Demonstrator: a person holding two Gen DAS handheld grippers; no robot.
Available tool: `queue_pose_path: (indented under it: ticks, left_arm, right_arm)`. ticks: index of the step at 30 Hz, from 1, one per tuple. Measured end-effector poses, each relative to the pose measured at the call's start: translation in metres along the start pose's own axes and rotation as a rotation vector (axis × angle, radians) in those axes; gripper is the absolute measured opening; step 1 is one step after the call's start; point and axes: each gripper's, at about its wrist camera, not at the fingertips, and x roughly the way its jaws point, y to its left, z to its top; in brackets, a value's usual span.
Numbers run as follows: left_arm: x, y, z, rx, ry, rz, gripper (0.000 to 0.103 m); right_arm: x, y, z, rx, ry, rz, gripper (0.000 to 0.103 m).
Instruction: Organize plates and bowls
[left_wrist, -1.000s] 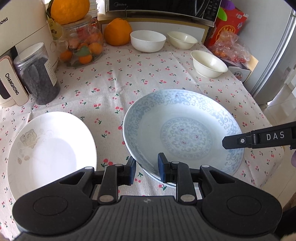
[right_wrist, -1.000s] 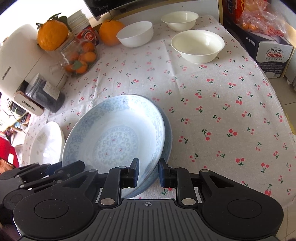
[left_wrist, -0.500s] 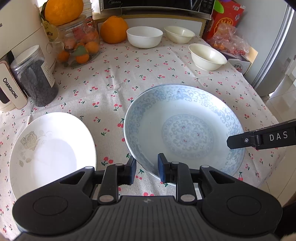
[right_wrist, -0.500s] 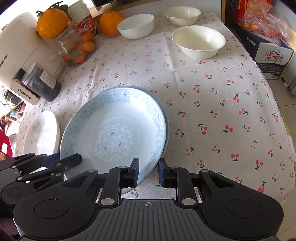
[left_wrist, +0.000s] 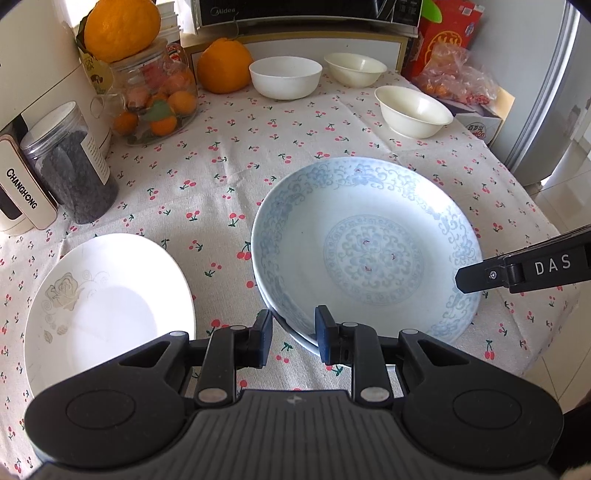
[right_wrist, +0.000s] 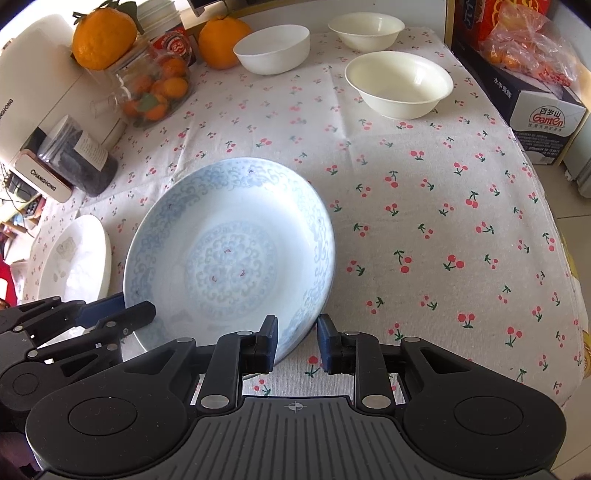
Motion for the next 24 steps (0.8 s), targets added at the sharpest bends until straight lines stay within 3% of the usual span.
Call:
queue_pose_path:
  ticks: [3,5,8,13,16,19,24]
  left_arm:
    - [0.000,0.002,0.001,-0.009,0.008,-0.012,0.025]
    - [0.000,0.003,0.002,-0.019,0.012,-0.023,0.027]
    - [0.000,0.002,0.003,-0.018,0.010,-0.023,0.030]
    - [-0.001,0.003,0.005,-0.023,0.005,-0.032,0.053]
    - [-0.003,0.004,0.006,-0.033,0.004,-0.031,0.076]
    - [-0.007,0.008,0.009,-0.053,-0.007,-0.025,0.088]
    - [-0.016,0.021,0.013,-0.076,-0.044,-0.017,0.099]
  right_arm:
    - [0.000,-0.002,0.002,0.015,0.006,0.002,0.027]
    - [-0.001,-0.004,0.004,0.026,0.000,0.003,0.044]
    - [-0.004,-0.006,0.006,0.036,-0.013,0.003,0.053]
    - [-0.005,-0.008,0.008,0.047,-0.020,0.001,0.066]
    - [-0.006,-0.008,0.012,0.049,-0.026,0.009,0.073]
    - [-0.008,-0.007,0.017,0.053,-0.043,0.026,0.081]
    - [-0.011,0.002,0.024,0.034,-0.087,0.067,0.086]
